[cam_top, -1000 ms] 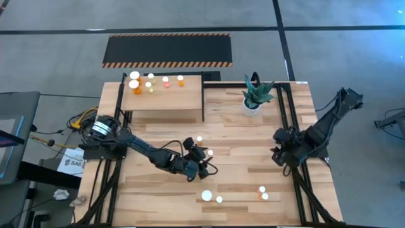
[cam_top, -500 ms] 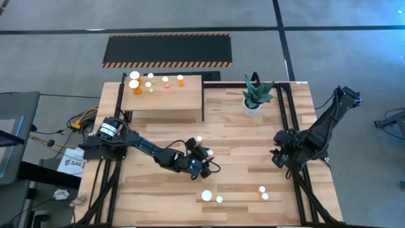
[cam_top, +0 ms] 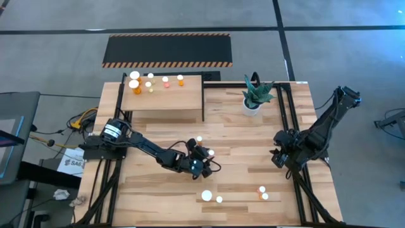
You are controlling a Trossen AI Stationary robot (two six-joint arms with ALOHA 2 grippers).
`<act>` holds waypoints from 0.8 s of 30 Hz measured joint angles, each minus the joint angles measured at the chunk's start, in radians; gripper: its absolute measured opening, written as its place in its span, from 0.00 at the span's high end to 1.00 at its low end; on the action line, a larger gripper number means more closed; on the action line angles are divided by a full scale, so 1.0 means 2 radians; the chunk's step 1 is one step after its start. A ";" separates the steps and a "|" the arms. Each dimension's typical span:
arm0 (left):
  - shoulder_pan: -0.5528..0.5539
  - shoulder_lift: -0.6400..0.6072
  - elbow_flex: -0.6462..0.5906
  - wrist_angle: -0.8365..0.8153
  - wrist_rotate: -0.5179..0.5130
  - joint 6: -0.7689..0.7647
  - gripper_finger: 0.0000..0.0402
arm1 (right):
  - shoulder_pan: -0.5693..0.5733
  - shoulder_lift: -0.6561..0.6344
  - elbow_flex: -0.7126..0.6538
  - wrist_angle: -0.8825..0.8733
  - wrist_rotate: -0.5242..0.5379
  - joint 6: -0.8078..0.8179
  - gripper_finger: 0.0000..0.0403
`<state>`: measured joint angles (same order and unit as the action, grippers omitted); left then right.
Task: Pick and place medicine bottles onto shelf by color
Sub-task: Put the right pink pill bottle on the shelf aligned with the other pink pill bottle
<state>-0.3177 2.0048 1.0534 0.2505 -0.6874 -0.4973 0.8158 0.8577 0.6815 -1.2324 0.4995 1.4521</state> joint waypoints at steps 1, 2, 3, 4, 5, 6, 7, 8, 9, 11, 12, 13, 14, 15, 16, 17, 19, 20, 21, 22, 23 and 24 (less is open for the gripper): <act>0.001 0.000 0.000 -0.001 0.001 -0.002 0.51 | 0.000 0.000 0.000 0.000 0.000 0.000 0.44; 0.001 0.000 0.000 -0.002 0.001 -0.005 0.52 | 0.000 0.000 0.000 0.000 0.000 0.000 0.44; 0.001 0.000 0.000 -0.002 0.001 -0.006 0.53 | 0.000 0.000 0.000 0.000 0.000 0.000 0.44; 0.002 0.000 0.000 -0.002 0.001 -0.007 0.54 | 0.000 0.000 0.000 0.000 0.000 0.000 0.44; 0.002 0.000 0.000 -0.002 0.001 -0.007 0.55 | 0.000 0.000 0.000 0.000 0.000 0.000 0.44; 0.003 0.000 0.000 -0.002 0.001 -0.007 0.56 | 0.000 0.000 0.000 0.000 0.000 0.000 0.44; 0.004 0.000 0.000 -0.002 0.003 -0.009 0.57 | 0.000 0.000 0.000 0.000 0.000 0.000 0.44; 0.004 0.000 0.000 -0.002 0.009 -0.012 0.58 | 0.000 0.000 0.000 0.000 0.000 0.000 0.44; 0.005 0.000 0.000 -0.002 0.015 -0.015 0.59 | 0.000 0.000 0.000 0.000 0.000 0.000 0.44; 0.008 0.000 0.000 -0.002 0.025 -0.019 0.61 | 0.000 0.000 0.000 0.000 0.000 0.000 0.44; 0.008 0.000 0.000 -0.002 0.026 -0.019 0.62 | 0.000 0.000 0.000 0.000 0.000 0.000 0.44; 0.009 0.000 0.000 -0.002 0.026 -0.019 0.63 | 0.000 0.000 0.000 0.000 0.000 0.000 0.44; 0.010 0.000 0.000 -0.002 0.026 -0.019 0.64 | 0.000 0.000 0.000 0.000 0.000 0.000 0.44; 0.011 0.000 0.000 -0.002 0.025 -0.019 0.65 | 0.000 0.000 0.000 0.000 0.000 0.000 0.44; 0.012 0.000 0.000 -0.002 0.026 -0.020 0.65 | 0.000 0.000 0.000 0.000 0.000 0.000 0.44; 0.013 0.000 0.000 -0.002 0.026 -0.021 0.66 | 0.000 0.000 0.000 0.000 0.000 0.000 0.44; 0.014 0.000 0.000 -0.002 0.026 -0.023 0.69 | 0.000 0.000 0.000 0.000 0.000 0.000 0.44; 0.014 0.000 0.000 -0.002 0.026 -0.023 0.70 | 0.000 0.000 0.000 -0.001 0.000 0.000 0.44; 0.014 0.000 0.000 -0.001 0.026 -0.023 0.71 | 0.000 0.000 0.000 -0.001 0.000 0.000 0.44; 0.014 0.000 0.000 0.001 0.026 -0.023 0.72 | 0.000 0.000 0.000 -0.001 0.000 0.000 0.44; 0.014 0.000 0.000 0.005 0.026 -0.023 0.73 | 0.000 0.000 0.000 -0.001 0.000 0.000 0.44; 0.014 0.000 0.000 0.011 0.026 -0.023 0.74 | 0.000 0.000 0.000 -0.001 0.000 0.000 0.44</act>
<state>-0.2897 2.0045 1.0534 0.2726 -0.6348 -0.5434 0.8158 0.8577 0.6816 -1.2335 0.4995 1.4513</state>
